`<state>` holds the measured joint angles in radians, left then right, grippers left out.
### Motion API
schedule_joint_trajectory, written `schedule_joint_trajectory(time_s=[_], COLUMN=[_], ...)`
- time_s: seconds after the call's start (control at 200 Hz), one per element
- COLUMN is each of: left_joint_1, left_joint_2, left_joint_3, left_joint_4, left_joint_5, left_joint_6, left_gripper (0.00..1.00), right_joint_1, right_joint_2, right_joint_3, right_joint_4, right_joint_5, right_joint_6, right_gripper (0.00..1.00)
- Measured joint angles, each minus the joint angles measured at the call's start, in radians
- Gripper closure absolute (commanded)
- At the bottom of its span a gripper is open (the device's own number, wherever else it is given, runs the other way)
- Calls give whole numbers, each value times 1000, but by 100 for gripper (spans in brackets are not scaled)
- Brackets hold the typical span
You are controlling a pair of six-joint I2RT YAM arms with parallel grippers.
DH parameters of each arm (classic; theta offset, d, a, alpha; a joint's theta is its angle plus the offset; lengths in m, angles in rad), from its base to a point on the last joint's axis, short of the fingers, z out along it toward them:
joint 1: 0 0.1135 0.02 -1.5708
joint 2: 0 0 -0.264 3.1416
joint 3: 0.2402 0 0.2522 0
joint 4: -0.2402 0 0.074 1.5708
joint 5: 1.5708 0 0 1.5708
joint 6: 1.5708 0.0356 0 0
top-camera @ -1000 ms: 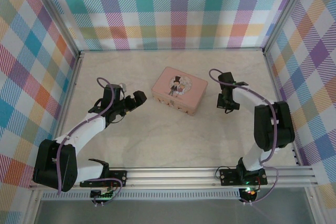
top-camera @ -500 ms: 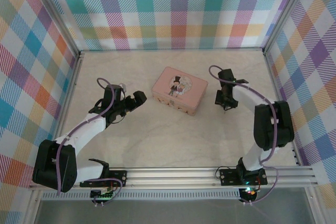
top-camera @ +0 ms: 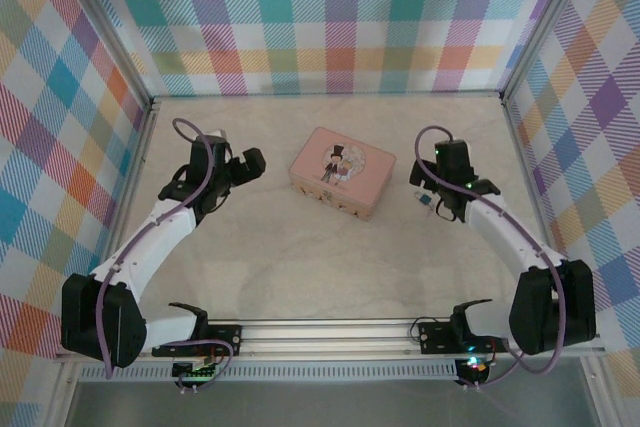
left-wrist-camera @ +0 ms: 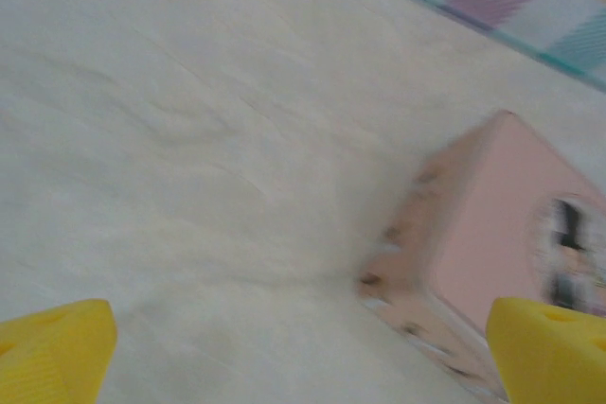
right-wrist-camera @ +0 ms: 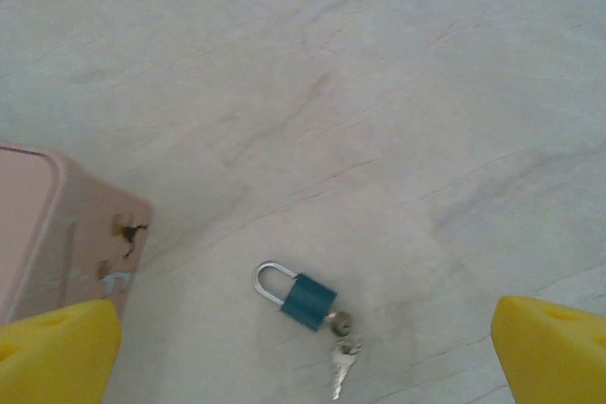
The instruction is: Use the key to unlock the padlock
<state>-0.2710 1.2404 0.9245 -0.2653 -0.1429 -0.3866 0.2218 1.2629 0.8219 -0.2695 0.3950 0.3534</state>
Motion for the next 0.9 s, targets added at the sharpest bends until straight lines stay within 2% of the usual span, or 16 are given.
schedule_joint_trajectory(time_s=[0.105, 0.23, 0.365, 0.5, 0.6, 0.725, 0.825, 0.9], left_joint_1=[25, 80, 120, 123, 127, 150, 159, 167], left_joint_2=[0, 0, 43, 130, 169, 277, 340, 341], left_joint_3=[-21, -147, -304, -372, -410, -525, -536, -535], left_joint_4=[18, 152, 320, 497, 651, 962, 976, 1006], left_joint_5=[-132, -229, -256, -246, -240, -175, -116, -101], left_joint_6=[109, 222, 277, 315, 334, 367, 380, 381], left_gripper=[0, 0, 0, 0, 0, 0, 0, 0], right_joint_1=[0, 0, -5, -14, -30, -79, -139, -167], right_joint_2=[-19, -19, 30, 146, 214, 217, 250, 269], right_joint_3=[-108, -227, -328, -396, -442, -464, -474, -468], right_joint_4=[147, 324, 555, 812, 953, 1044, 1151, 1137], right_joint_5=[78, 152, 185, 180, 146, 35, -88, -127], right_joint_6=[-62, -138, -210, -286, -322, -337, -340, -332], right_gripper=[0, 0, 0, 0, 0, 0, 0, 0])
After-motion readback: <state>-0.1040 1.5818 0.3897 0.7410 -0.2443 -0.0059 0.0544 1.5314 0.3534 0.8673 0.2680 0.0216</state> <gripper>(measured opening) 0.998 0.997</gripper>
